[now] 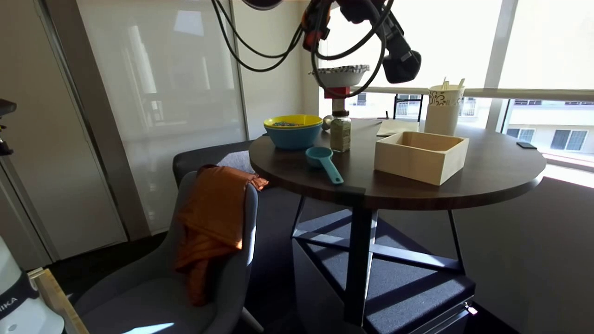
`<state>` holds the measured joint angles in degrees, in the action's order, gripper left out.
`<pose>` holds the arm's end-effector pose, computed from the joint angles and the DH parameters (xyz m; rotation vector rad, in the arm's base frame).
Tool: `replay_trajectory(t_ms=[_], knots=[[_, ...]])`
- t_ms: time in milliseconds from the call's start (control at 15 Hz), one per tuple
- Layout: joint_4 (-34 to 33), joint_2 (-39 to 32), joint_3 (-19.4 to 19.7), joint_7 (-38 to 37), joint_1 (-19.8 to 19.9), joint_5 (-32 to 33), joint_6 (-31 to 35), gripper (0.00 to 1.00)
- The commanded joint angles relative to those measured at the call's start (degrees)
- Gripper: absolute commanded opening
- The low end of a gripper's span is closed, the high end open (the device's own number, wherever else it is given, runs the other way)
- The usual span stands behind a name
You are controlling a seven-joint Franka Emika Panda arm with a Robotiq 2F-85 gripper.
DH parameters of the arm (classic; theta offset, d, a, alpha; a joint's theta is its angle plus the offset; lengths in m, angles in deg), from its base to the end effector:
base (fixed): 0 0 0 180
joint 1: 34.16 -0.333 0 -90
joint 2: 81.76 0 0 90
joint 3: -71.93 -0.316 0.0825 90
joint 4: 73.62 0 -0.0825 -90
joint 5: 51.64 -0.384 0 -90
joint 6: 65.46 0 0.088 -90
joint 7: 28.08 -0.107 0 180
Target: Put the black object inside the box
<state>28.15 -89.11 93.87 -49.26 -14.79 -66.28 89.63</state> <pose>0.4897 -0.4237 0.5820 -2.3267 1.6840 -1.2541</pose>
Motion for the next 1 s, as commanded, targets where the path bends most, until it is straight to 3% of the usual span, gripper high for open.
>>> replay_trajectory(t_ms=[0,67,133,533,667,733,933], knots=[[-10.0,-7.1,0.5,-5.8,1.0,0.6,-2.5,0.08],[-11.4,-8.0,0.7,-6.8,1.1,1.0,-3.4,0.43],[-12.7,-8.8,0.9,-7.6,1.2,1.2,-4.4,0.44],[-17.2,-9.3,1.4,-8.6,3.3,0.3,-12.0,0.85],[-16.2,-7.1,1.4,-4.9,4.1,2.1,-17.2,0.97],[-15.9,-6.1,1.2,-1.9,4.6,2.9,-21.0,1.00],[-10.1,-1.1,1.3,8.9,6.0,4.9,-23.9,1.00]])
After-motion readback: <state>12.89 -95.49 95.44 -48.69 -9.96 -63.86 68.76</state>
